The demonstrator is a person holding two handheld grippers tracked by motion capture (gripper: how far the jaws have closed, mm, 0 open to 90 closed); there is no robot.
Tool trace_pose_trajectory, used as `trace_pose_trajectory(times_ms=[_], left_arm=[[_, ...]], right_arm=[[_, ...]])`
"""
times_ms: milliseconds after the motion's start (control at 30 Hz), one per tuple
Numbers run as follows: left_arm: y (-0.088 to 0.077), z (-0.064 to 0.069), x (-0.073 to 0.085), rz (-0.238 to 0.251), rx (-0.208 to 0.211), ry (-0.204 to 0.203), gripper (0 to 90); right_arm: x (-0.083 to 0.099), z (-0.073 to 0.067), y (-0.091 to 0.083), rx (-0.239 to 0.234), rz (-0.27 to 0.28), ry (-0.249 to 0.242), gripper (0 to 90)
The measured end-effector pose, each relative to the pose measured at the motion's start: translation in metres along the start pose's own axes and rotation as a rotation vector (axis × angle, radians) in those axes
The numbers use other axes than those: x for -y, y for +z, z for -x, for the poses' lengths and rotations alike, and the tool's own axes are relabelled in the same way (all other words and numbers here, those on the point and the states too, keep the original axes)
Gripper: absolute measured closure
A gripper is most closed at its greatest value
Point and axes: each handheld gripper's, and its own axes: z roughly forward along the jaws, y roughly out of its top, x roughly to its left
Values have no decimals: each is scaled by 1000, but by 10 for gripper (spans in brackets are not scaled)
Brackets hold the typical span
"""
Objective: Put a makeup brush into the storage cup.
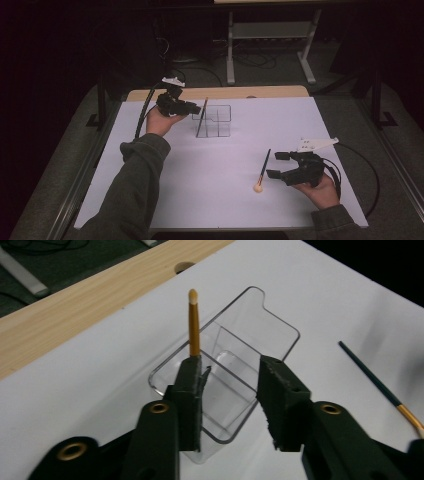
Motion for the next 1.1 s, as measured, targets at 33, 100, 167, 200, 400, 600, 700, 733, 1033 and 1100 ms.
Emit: trace_pose_trajectory(times_ms=[33, 100, 167, 200, 400, 600, 700, 733, 1033, 1100], left_arm=[[0, 0, 0, 1, 3, -2, 597], [-3, 3, 1, 12, 3, -4, 553], [-5, 4, 2, 12, 7, 6, 524], [-7, 6, 2, 8, 2, 4, 511], [-17, 14, 3, 25, 2, 9, 470], [-26, 19, 9, 42, 11, 23, 447], [-30, 23, 15, 34, 7, 30, 438], [-31, 23, 17, 29, 3, 34, 433], [-44, 25, 29, 39, 13, 46, 403], [-46, 25, 29, 38, 18, 48, 396]], right_arm=[[0, 0, 0, 1, -4, -4, 201], [1, -1, -1, 3, -1, -4, 201], [1, -1, -1, 3, 3, -2, 201], [1, -1, -2, 3, 5, -3, 201], [2, -2, -6, 12, 12, -6, 201], [2, -2, -6, 20, 6, -6, 200], [2, -2, -8, 22, 13, 0, 200], [2, -1, -8, 21, 14, 0, 199], [3, -2, -4, 24, -2, -3, 200], [3, -2, -4, 26, -3, -5, 201]])
